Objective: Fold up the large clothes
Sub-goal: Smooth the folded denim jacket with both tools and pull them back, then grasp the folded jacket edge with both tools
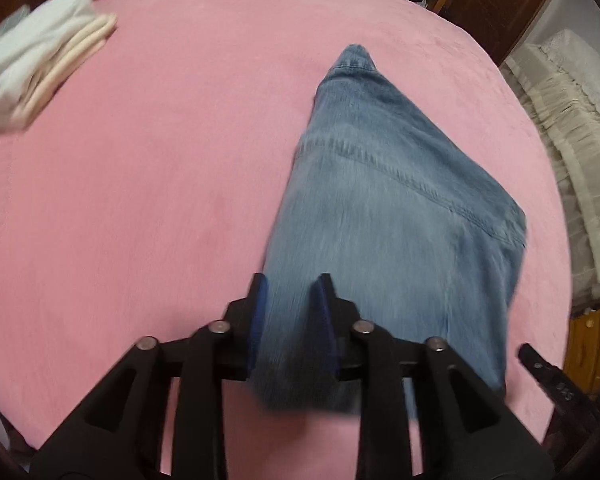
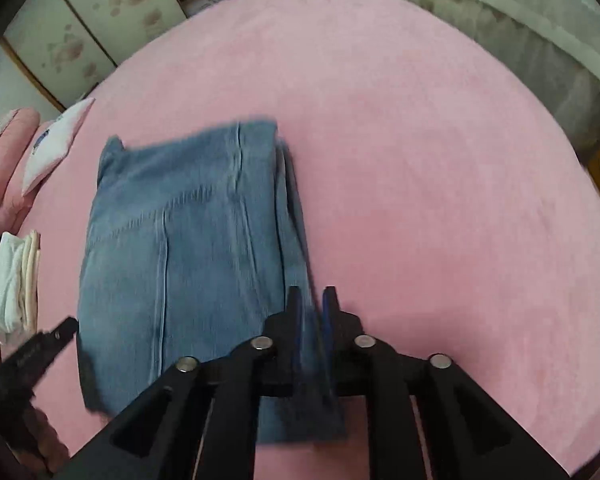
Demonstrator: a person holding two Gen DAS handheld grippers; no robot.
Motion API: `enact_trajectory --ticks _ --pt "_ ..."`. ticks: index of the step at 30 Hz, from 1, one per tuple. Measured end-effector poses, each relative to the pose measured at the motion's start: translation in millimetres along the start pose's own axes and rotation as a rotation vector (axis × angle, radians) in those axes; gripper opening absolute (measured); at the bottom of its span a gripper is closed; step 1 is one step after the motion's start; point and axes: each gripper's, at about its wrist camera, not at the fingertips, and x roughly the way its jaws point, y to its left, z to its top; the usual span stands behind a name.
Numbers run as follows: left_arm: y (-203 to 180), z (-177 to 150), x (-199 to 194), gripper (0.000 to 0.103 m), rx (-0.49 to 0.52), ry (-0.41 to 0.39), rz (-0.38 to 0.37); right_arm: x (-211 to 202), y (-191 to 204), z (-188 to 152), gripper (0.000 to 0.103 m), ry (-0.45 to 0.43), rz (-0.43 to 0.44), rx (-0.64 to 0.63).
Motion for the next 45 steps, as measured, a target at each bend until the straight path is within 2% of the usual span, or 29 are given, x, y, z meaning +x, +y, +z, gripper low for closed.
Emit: enact_trajectory --ticks 3,5,8,11,15,16,18,20,21,22,23,24,26,29,39,45 --pt "4.8 -18.2 -14.7 0.025 0.023 0.049 -0.006 -15.3 2.3 -28.4 0.024 0.031 0.003 -0.004" --pt "5.4 -28.4 -23.1 0.025 0.060 0.075 0.014 -24.6 7.0 -44.4 0.037 0.049 -0.006 -0.012" --pt "0.2 -40.8 -33.5 0.025 0.140 0.130 0.061 -34.6 19.2 -63.5 0.049 0.093 -0.020 -0.032" --pt "-11.7 -45.3 -38.5 0.025 0.231 0.201 0.108 -52.0 28.8 -74.3 0.049 0.126 -0.032 -0.064" --pt "-22.0 -47.1 -64.0 0.026 0.264 0.199 0.098 -74.5 47.2 -83.7 0.051 0.123 -0.008 -0.097" --pt "-26.6 -45.7 -71.5 0.029 0.280 0.195 0.097 -80.0 49.4 -83.3 0.054 0.119 -0.006 -0.104" --pt "-32.4 -45.9 -86.4 0.055 0.301 0.171 0.104 -92.0 54.0 -82.6 0.062 0.108 -0.001 -0.109" --pt "-36.3 -44.2 -98.2 0.065 0.311 0.137 0.111 -108.1 56.4 -82.5 0.074 0.082 0.018 -0.103" --pt "-37.9 -43.9 -103.7 0.068 0.316 0.128 0.106 -114.8 57.4 -82.3 0.077 0.071 0.027 -0.104" --pt "-39.3 -43.0 -107.4 0.072 0.320 0.131 0.096 -117.3 57.8 -79.4 0.082 0.069 0.030 -0.109" --pt "-39.9 -42.6 -110.1 0.081 0.322 0.140 0.089 -119.4 59.2 -77.5 0.088 0.075 0.035 -0.119" --pt "-40.0 -41.6 -113.2 0.083 0.321 0.147 0.098 -122.0 60.8 -77.5 0.090 0.086 0.044 -0.132" --pt "-39.9 -39.8 -119.7 0.085 0.316 0.146 0.088 -127.6 62.6 -75.2 0.092 0.094 0.039 -0.145" --pt "-40.1 -37.0 -125.0 0.090 0.313 0.148 0.072 -133.2 62.8 -68.2 0.093 0.062 0.026 -0.161" --pt "-36.5 -29.7 -123.4 0.090 0.267 0.142 0.041 -138.8 64.6 -60.4 0.094 0.051 0.046 -0.164" --pt "-34.5 -30.0 -115.4 0.090 0.225 0.168 0.035 -131.5 63.4 -63.3 0.094 0.074 0.049 -0.164"
